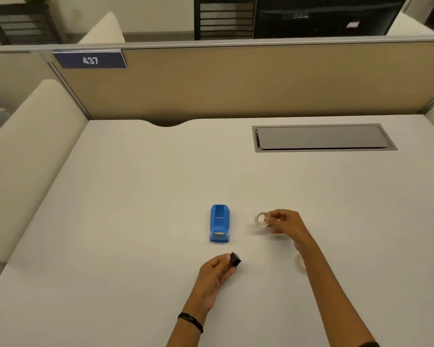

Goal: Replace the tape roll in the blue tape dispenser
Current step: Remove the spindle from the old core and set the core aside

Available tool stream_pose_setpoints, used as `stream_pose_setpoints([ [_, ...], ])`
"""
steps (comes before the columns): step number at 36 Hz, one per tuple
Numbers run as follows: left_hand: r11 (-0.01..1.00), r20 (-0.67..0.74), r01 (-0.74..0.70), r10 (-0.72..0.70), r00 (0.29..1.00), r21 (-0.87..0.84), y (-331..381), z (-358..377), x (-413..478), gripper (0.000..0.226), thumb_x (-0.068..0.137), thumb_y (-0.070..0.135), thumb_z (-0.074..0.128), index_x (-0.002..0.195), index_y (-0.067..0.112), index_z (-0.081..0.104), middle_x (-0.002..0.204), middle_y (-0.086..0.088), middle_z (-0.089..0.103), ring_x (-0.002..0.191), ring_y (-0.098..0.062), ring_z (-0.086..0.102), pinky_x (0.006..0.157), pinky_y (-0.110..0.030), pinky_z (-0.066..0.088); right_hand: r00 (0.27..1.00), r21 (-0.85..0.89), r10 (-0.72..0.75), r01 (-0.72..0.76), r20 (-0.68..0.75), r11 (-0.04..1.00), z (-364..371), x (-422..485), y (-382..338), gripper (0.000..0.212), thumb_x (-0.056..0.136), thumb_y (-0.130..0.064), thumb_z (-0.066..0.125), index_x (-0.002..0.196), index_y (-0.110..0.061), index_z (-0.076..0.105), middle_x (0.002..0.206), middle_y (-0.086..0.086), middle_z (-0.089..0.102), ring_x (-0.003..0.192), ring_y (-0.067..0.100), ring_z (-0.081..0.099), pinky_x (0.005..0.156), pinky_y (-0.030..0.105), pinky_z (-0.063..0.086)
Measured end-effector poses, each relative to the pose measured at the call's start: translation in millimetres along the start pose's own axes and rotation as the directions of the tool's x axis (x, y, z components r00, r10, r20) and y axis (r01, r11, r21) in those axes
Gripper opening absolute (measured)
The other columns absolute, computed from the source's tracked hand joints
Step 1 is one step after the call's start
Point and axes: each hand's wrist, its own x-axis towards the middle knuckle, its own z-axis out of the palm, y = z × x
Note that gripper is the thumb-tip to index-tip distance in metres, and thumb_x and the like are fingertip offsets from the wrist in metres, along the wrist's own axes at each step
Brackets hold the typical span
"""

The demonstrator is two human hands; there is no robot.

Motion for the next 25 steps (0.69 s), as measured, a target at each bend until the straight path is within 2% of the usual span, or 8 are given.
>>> stream_pose_setpoints([
  [5, 1.0, 0.025, -0.017, 0.017, 1.0, -0.001, 4, 5, 1, 0.011, 0.087, 0.014, 0.062, 0.093, 0.01, 0.071, 0.097, -0.005, 0.074, 0.093, -0.016, 0.07, 0.071, -0.018, 0.057, 0.968, 0.042, 0.064, -0.055, -0.242, 0.998, -23, 36, -7, 0.002, 0.081, -0.001, 0.068, 0.083, -0.002, 0.067, 0.074, 0.016, 0.064, 0.037, 0.006, 0.059, 0.04, 0.019, 0.054],
  [8, 1.0, 0.031, -0.018, 0.019, 0.999, -0.009, 5, 4, 4, 0.014, 0.088, 0.015, 0.06, 0.097, 0.008, 0.069, 0.103, -0.008, 0.072, 0.097, -0.017, 0.068, 0.075, -0.018, 0.057, 0.936, 0.081, 0.089, -0.065, -0.34, 0.995, -32, 53, -6, 0.007, 0.08, 0.002, 0.067, 0.087, 0.002, 0.065, 0.077, 0.019, 0.064, 0.035, 0.006, 0.059, 0.04, 0.02, 0.055],
  [12, 0.999, 0.024, -0.026, 0.027, 0.999, -0.027, 5, 5, 4, 0.016, 0.088, 0.015, 0.06, 0.099, 0.007, 0.068, 0.104, -0.008, 0.071, 0.097, -0.017, 0.068, 0.073, -0.018, 0.057, 0.905, 0.122, 0.111, -0.066, -0.411, 0.99, -40, 61, -4, 0.019, 0.08, 0.003, 0.067, 0.097, 0.011, 0.063, 0.066, 0.013, 0.062, 0.033, 0.004, 0.058, 0.042, 0.017, 0.055],
  [16, 0.998, 0.027, -0.036, 0.037, 0.999, -0.043, 5, 6, 3, 0.011, 0.088, 0.014, 0.06, 0.094, 0.01, 0.069, 0.097, -0.004, 0.073, 0.092, -0.014, 0.069, 0.068, -0.017, 0.057, 0.877, 0.111, 0.084, -0.035, -0.472, 0.993, -44, 58, -3, 0.026, 0.081, 0.001, 0.064, 0.105, 0.011, 0.063, 0.088, 0.021, 0.066, 0.051, 0.009, 0.062, 0.055, 0.013, 0.057],
  [19, 0.997, 0.023, -0.049, 0.051, 0.998, -0.067, 4, 5, 2, 0.014, 0.089, 0.014, 0.059, 0.097, 0.008, 0.068, 0.1, -0.005, 0.072, 0.092, -0.014, 0.068, 0.068, -0.017, 0.057, 0.874, 0.046, 0.066, -0.05, -0.481, 0.998, -50, 47, -2, 0.032, 0.084, -0.001, 0.059, 0.115, 0.006, 0.06, 0.114, 0.026, 0.064, 0.084, 0.018, 0.062, 0.096, 0.039, 0.052],
  [20, 0.995, 0.016, -0.057, 0.059, 0.998, -0.078, 3, 5, 2, 0.015, 0.089, 0.014, 0.058, 0.099, 0.007, 0.068, 0.1, -0.005, 0.072, 0.091, -0.013, 0.068, 0.067, -0.017, 0.057, 0.881, 0.008, 0.049, -0.051, -0.471, 0.999, -52, 41, -1, 0.032, 0.085, -0.003, 0.058, 0.117, 0.002, 0.06, 0.121, 0.023, 0.062, 0.094, 0.021, 0.059, 0.101, 0.04, 0.048],
  [23, 0.992, -0.001, -0.076, 0.076, 0.997, -0.106, 2, 5, 3, 0.016, 0.091, 0.013, 0.056, 0.101, 0.007, 0.067, 0.098, -0.005, 0.071, 0.091, -0.014, 0.068, 0.072, -0.02, 0.058, 0.911, -0.111, -0.022, -0.027, -0.411, 0.993, -58, 16, 4, 0.028, 0.089, -0.005, 0.055, 0.115, -0.003, 0.063, 0.126, 0.015, 0.061, 0.116, 0.025, 0.056, 0.101, 0.03, 0.041],
  [25, 0.99, -0.002, -0.076, 0.077, 0.997, -0.119, 3, 7, 2, 0.015, 0.092, 0.013, 0.054, 0.097, 0.009, 0.067, 0.099, -0.006, 0.071, 0.093, -0.015, 0.066, 0.082, -0.026, 0.054, 0.933, -0.164, -0.049, -0.011, -0.357, 0.986, -61, -2, 11, 0.026, 0.091, -0.005, 0.053, 0.114, -0.005, 0.064, 0.126, 0.013, 0.062, 0.119, 0.024, 0.054, 0.1, 0.028, 0.039],
])
